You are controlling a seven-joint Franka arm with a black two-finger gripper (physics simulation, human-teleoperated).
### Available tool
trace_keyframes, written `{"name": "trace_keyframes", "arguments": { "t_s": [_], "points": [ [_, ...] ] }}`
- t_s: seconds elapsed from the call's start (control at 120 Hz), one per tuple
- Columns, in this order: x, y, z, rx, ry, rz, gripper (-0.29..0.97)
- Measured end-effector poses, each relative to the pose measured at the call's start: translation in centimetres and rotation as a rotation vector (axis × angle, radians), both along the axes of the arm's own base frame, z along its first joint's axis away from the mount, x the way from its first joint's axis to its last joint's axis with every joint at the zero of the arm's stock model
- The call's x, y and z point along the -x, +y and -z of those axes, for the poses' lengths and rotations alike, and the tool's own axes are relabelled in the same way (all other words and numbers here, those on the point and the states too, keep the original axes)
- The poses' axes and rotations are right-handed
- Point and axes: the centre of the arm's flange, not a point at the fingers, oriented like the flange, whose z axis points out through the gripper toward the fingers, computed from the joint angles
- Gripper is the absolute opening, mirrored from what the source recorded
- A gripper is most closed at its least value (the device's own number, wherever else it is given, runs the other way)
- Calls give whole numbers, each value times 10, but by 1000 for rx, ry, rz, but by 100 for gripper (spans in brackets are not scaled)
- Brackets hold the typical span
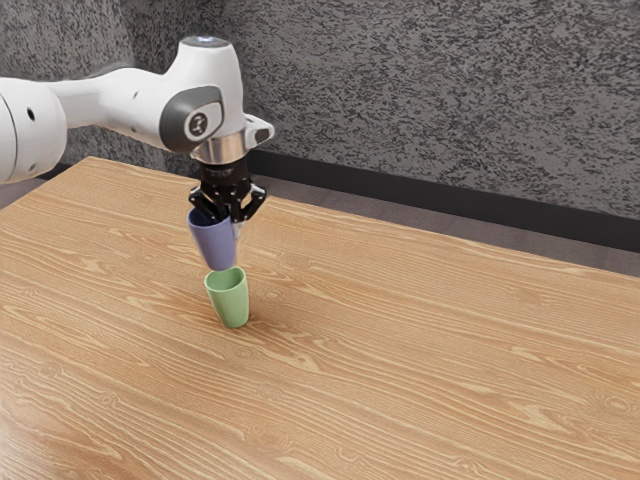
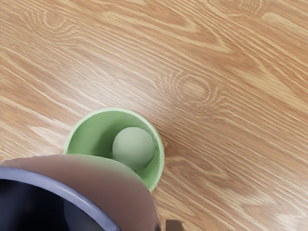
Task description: Place the left cup onto the right cup
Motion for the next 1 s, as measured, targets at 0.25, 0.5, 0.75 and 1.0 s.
{"name": "trace_keyframes", "arguments": {
  "t_s": [0.25, 0.5, 0.75, 1.0],
  "points": [
    [-2, 10, 10, -9, 5, -30, -10],
    [-9, 10, 19, -16, -6, -34, -10],
    [-12, 10, 24, -16, -15, -41, -10],
    [-14, 10, 28, -15, -17, -47, -10]
  ]
}}
